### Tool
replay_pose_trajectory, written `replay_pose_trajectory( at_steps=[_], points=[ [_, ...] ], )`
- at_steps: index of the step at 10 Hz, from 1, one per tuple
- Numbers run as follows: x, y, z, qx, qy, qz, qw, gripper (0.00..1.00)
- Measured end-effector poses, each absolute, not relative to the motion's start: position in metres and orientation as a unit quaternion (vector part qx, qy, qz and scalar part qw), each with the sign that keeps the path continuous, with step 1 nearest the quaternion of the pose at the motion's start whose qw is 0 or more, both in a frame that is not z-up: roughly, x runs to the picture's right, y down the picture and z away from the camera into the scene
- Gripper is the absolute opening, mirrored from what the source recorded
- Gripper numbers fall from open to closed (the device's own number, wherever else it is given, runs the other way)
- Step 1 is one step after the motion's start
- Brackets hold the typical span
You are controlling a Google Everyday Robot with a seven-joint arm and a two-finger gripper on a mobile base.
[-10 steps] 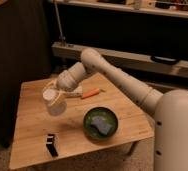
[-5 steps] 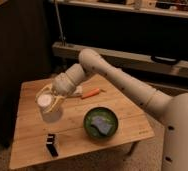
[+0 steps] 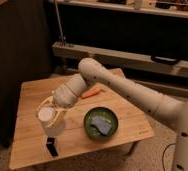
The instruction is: Place the ceramic cup over the eraser
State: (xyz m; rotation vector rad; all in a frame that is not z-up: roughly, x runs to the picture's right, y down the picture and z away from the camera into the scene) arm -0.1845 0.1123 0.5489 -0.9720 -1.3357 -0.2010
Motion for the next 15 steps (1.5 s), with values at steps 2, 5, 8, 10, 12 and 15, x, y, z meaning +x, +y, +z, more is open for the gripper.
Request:
replay_pose_trajectory(
  at_steps=[2, 5, 8, 10, 12, 15],
  points=[
    [-0.189, 0.118, 0.541, -0.442, -0.603, -0.089, 0.658, 0.00],
    [-0.201, 0.129, 0.532, -0.457, -0.615, -0.107, 0.633, 0.00],
    [-0.201, 0.129, 0.532, -0.457, -0.615, -0.107, 0.633, 0.00],
    [-0.200, 0.128, 0.535, -0.457, -0.615, -0.104, 0.634, 0.00],
    [-0.206, 0.136, 0.551, -0.460, -0.624, -0.094, 0.624, 0.00],
    [-0.210, 0.159, 0.582, -0.462, -0.651, -0.073, 0.598, 0.00]
  ],
)
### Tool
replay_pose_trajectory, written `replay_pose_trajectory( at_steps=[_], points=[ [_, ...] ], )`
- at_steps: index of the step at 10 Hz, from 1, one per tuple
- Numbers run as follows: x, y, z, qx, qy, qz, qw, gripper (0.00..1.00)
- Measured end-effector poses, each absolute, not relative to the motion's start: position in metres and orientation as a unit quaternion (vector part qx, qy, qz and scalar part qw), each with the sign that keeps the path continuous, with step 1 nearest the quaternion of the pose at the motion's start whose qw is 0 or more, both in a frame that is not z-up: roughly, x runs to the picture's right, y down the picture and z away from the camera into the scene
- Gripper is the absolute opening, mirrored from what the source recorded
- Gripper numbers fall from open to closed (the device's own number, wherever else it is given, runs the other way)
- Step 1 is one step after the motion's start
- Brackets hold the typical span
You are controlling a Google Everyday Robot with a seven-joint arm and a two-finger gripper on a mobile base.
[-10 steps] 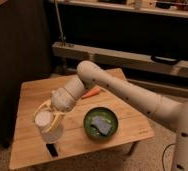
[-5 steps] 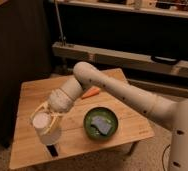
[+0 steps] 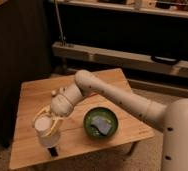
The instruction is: Place the ceramic cup over the eraser
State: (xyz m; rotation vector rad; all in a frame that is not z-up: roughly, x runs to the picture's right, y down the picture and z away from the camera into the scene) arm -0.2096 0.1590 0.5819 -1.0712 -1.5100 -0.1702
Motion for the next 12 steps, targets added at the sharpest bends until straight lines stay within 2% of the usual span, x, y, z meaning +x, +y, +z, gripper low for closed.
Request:
replay_pose_trajectory(
  at_steps=[3, 5, 6, 9, 12],
  points=[
    [-0.210, 0.167, 0.585, -0.468, -0.664, -0.064, 0.580, 0.00],
    [-0.212, 0.187, 0.592, -0.479, -0.664, -0.074, 0.570, 0.02],
    [-0.216, 0.199, 0.596, -0.486, -0.659, -0.087, 0.567, 0.10],
    [-0.220, 0.228, 0.603, -0.491, -0.639, -0.134, 0.577, 0.43],
    [-0.227, 0.232, 0.603, -0.480, -0.615, -0.165, 0.603, 0.74]
  ],
)
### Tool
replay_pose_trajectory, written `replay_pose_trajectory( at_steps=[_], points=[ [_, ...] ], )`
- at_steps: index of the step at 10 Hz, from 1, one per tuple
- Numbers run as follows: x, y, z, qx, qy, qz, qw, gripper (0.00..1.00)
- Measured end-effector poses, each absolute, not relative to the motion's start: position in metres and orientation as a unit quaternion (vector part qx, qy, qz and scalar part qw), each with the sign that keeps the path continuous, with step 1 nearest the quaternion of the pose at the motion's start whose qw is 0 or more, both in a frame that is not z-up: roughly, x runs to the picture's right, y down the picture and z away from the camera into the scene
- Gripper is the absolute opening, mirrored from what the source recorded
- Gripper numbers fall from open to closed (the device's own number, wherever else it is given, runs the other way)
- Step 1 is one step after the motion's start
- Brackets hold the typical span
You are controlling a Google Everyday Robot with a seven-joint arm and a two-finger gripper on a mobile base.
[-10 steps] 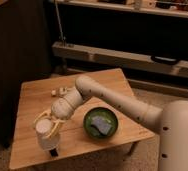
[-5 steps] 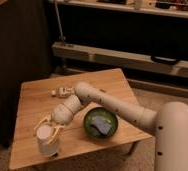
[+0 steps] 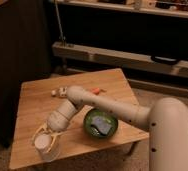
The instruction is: Place the ceramic cup over the eraser
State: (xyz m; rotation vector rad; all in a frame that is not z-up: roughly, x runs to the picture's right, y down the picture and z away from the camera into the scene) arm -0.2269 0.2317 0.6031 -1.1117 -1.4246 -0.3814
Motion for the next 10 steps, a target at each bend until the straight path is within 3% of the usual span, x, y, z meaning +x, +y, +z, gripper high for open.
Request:
replay_pose_trajectory(
  at_steps=[1, 10],
  points=[
    [-0.229, 0.231, 0.605, -0.478, -0.610, -0.167, 0.610, 0.80],
    [-0.226, 0.234, 0.629, -0.498, -0.569, -0.108, 0.646, 0.80]
  ],
)
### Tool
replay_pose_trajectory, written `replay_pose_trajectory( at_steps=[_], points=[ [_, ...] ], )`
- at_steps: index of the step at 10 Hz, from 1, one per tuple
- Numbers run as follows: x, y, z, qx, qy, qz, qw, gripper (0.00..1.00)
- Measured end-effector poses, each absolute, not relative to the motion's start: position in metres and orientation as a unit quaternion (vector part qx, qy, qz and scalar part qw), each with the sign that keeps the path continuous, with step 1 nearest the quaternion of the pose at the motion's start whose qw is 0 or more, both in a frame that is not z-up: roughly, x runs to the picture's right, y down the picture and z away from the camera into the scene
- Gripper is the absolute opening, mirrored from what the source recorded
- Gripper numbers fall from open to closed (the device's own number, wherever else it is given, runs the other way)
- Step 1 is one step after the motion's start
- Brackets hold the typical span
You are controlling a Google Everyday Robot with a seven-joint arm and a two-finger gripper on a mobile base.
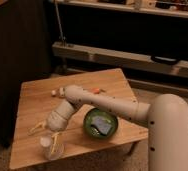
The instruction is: Place the ceramic cup over the eraser
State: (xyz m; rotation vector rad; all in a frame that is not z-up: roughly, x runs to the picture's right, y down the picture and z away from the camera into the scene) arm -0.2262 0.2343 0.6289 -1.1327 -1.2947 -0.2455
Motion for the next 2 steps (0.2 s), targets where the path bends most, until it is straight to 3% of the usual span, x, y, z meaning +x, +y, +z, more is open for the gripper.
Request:
replay_pose_trajectory(
  at_steps=[2],
  points=[
    [-0.2250, 0.2338, 0.6303, -0.498, -0.566, -0.100, 0.649, 0.80]
  ],
)
